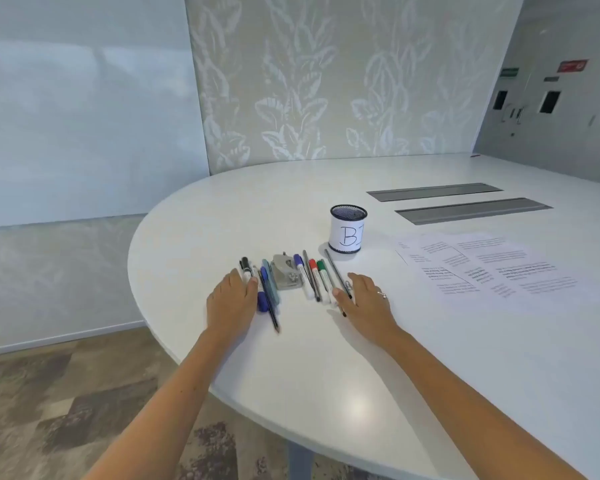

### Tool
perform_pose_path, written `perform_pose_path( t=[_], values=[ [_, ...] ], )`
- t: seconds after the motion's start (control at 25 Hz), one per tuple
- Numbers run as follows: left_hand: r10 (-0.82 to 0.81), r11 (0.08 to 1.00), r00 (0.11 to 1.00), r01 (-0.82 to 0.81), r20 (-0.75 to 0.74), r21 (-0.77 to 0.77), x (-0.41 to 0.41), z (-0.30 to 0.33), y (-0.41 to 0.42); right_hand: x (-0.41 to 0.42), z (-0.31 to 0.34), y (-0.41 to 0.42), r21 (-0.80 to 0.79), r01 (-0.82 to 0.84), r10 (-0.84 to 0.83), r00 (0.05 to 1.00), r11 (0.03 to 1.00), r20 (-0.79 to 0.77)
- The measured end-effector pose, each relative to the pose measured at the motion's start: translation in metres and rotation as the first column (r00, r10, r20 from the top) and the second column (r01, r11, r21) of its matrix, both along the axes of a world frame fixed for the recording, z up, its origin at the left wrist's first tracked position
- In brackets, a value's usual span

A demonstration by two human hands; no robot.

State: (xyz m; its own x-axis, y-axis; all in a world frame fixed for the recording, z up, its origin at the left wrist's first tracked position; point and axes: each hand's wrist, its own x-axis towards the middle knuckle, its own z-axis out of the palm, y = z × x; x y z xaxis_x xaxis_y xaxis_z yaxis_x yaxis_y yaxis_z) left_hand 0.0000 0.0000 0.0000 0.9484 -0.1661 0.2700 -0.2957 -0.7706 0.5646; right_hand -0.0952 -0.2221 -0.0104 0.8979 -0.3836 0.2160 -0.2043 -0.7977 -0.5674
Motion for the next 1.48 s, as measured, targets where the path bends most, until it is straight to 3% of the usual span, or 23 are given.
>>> perform_pose_path(
  t=[0.12, 0.32, 0.44, 0.56, 0.64, 1.0, 1.2, 1.36, 1.48],
  values=[
    [-0.045, 0.999, 0.998, 0.045, -0.035, -0.009, 0.024, -0.004, -0.005, 0.022, -0.001, -0.004, 0.005, 0.036, -0.036, 0.999, 0.999, -0.003],
    [-0.117, 0.988, 0.993, 0.114, 0.030, 0.106, 0.045, -0.006, -0.013, 0.055, 0.002, -0.007, 0.066, -0.070, 0.074, 0.995, 0.995, -0.062],
    [-0.188, 0.952, 0.982, 0.185, -0.010, 0.245, 0.042, -0.006, -0.010, 0.075, 0.003, 0.000, -0.067, -0.108, 0.099, 0.987, 0.992, -0.126],
    [-0.161, 0.981, 0.986, 0.155, 0.048, 0.113, 0.052, -0.010, -0.014, 0.088, 0.001, 0.004, -0.156, -0.175, 0.141, 0.968, 0.972, -0.207],
    [-0.159, 0.986, 0.984, 0.162, -0.082, 0.033, 0.059, -0.015, -0.015, 0.092, -0.001, 0.003, -0.174, -0.231, 0.180, 0.947, 0.957, -0.264],
    [-0.158, 0.987, 0.983, 0.157, -0.090, -0.009, 0.056, -0.013, -0.015, 0.077, 0.003, -0.010, -0.149, -0.223, 0.184, 0.953, 0.963, -0.240],
    [-0.143, 0.990, 0.988, 0.142, 0.059, 0.011, 0.049, -0.010, -0.020, 0.056, 0.001, -0.026, -0.142, -0.189, 0.153, 0.961, 0.972, -0.230],
    [-0.293, 0.940, 0.924, 0.232, 0.247, 0.251, 0.041, -0.001, -0.037, 0.036, -0.002, -0.039, -0.151, -0.173, 0.134, 0.962, 0.973, -0.238],
    [-0.367, 0.847, 0.916, 0.258, 0.161, 0.465, 0.039, -0.001, -0.061, 0.022, -0.003, -0.048, -0.141, -0.153, 0.118, 0.966, 0.978, -0.230]
  ],
)
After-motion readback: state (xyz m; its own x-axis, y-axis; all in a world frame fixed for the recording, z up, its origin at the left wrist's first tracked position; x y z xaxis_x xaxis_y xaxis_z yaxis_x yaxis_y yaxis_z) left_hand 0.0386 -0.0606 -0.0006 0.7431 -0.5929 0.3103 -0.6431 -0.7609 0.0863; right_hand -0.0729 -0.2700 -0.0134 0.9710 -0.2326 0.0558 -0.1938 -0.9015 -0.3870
